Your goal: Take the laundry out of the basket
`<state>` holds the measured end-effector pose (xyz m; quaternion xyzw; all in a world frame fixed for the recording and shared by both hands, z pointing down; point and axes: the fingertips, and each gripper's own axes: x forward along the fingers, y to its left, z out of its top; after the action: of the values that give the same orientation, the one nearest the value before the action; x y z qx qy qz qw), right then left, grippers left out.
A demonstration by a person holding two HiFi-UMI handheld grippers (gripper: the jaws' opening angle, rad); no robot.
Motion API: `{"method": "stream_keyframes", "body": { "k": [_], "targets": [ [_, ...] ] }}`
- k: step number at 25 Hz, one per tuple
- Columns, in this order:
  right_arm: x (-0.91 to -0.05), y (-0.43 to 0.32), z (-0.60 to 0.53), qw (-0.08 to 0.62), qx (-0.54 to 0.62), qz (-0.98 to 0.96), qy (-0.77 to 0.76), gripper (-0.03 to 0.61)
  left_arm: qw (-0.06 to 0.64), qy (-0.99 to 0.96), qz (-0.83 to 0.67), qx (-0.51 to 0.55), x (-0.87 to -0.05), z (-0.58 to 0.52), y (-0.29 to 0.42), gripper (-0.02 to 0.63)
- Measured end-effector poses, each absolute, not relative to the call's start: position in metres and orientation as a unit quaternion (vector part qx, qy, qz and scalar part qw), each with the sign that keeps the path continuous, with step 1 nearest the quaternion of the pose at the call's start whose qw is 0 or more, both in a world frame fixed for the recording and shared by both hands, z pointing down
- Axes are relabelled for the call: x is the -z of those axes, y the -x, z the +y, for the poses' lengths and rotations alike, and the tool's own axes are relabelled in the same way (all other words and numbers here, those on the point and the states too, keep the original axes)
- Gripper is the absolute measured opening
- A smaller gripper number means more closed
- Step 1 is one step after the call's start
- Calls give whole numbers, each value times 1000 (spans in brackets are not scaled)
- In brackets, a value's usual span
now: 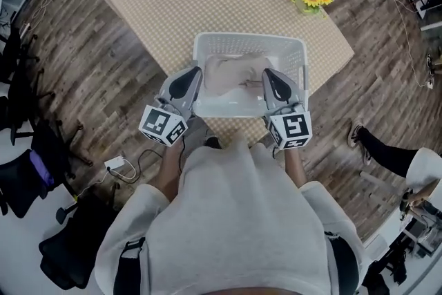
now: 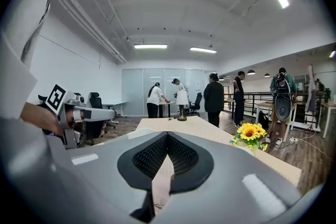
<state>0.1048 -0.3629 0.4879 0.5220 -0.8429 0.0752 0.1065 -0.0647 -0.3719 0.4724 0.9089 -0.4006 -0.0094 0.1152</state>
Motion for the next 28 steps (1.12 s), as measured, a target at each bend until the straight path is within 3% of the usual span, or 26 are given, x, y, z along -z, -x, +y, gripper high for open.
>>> {"method": "stream_keyframes", "body": {
  "k": [11,13,18,21,24,28],
  "targets": [
    [-509,-88,-374,145,-68,-850,-502,0,138,-908,-395,4,-491,-375,70,8],
    [-510,-82,-375,190,-16,-857,-478,0,136,-908,-396,6,-490,-375,68,8],
    [-538,-54,-369,401,218,-821,-343,-2,132,-907,-399,10,-485,-374,69,8],
    [-568,-45,-362,486,289,-785,-253,-2,131,-907,-401,11,-483,-373,69,8],
    [-590,-41,-357,525,299,-774,-192,-2,128,-907,-401,12,-483,-373,67,8],
    [-600,-34,-357,520,269,-793,-170,0,133,-906,-401,14,-484,-375,65,8]
  ]
}}
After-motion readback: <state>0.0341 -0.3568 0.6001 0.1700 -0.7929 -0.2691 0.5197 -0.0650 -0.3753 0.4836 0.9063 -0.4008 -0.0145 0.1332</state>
